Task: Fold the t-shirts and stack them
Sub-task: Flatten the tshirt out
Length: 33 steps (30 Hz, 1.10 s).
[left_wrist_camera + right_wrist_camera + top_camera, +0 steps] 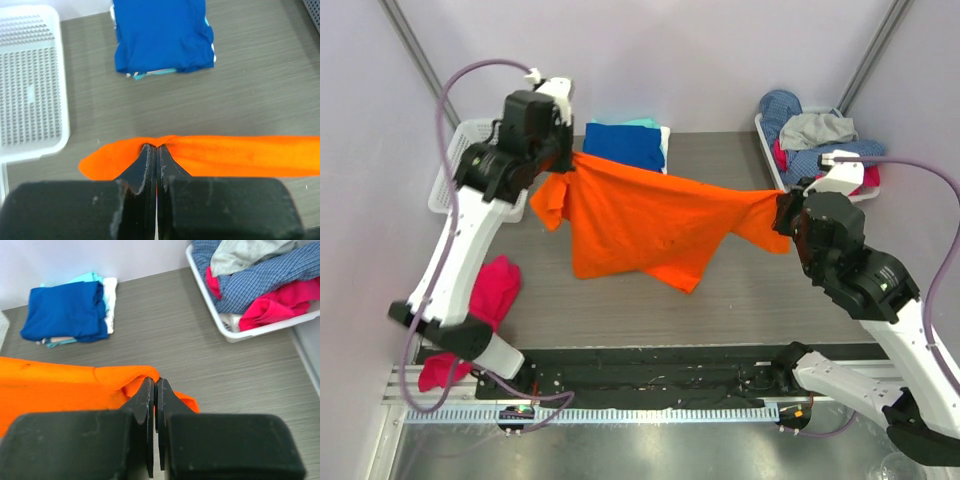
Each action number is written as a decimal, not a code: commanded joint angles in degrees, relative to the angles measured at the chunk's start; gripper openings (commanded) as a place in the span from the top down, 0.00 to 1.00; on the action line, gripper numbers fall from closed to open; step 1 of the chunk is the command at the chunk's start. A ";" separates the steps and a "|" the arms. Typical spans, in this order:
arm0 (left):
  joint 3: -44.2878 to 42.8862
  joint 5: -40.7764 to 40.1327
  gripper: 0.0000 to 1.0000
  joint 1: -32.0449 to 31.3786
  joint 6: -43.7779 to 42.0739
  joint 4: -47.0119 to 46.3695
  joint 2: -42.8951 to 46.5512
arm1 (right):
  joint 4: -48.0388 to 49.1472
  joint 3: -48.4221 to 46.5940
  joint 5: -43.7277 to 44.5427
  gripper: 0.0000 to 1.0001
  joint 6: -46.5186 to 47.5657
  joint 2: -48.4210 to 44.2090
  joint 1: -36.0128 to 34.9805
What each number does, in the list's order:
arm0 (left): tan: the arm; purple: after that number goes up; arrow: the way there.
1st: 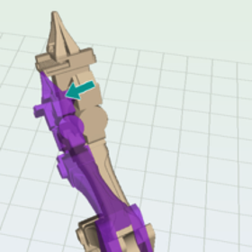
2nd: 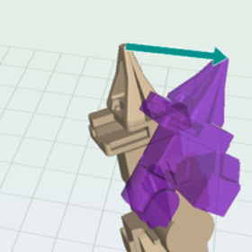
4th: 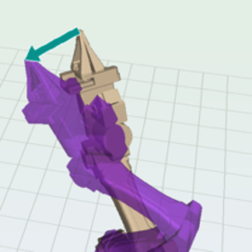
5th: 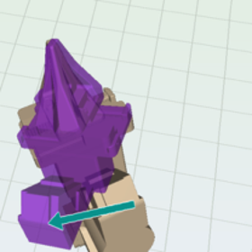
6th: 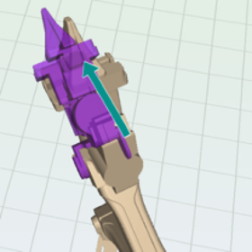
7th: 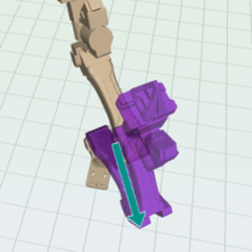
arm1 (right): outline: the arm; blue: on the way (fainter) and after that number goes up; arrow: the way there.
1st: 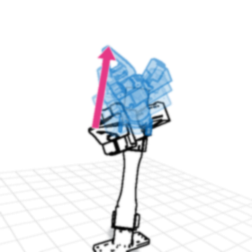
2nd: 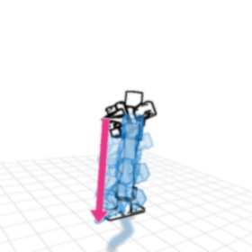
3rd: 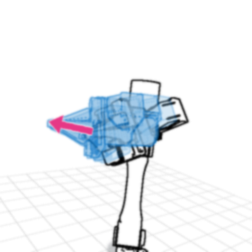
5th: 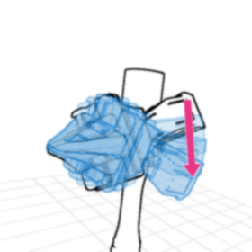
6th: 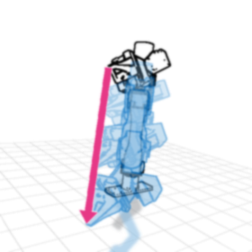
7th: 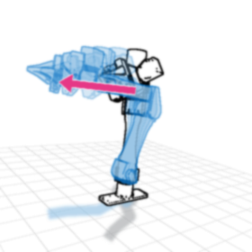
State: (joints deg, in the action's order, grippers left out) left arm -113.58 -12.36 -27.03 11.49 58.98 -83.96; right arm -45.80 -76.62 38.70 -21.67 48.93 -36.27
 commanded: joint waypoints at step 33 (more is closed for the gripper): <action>11.08 -2.67 1.00 1.53 -3.66 -15.96 2.18 | 7.29 15.87 -9.53 0.99 -8.03 -8.85 0.06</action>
State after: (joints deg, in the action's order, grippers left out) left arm -108.05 -13.52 -26.85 12.97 57.17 -70.08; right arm -44.16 -68.03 23.03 -26.20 38.76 -36.38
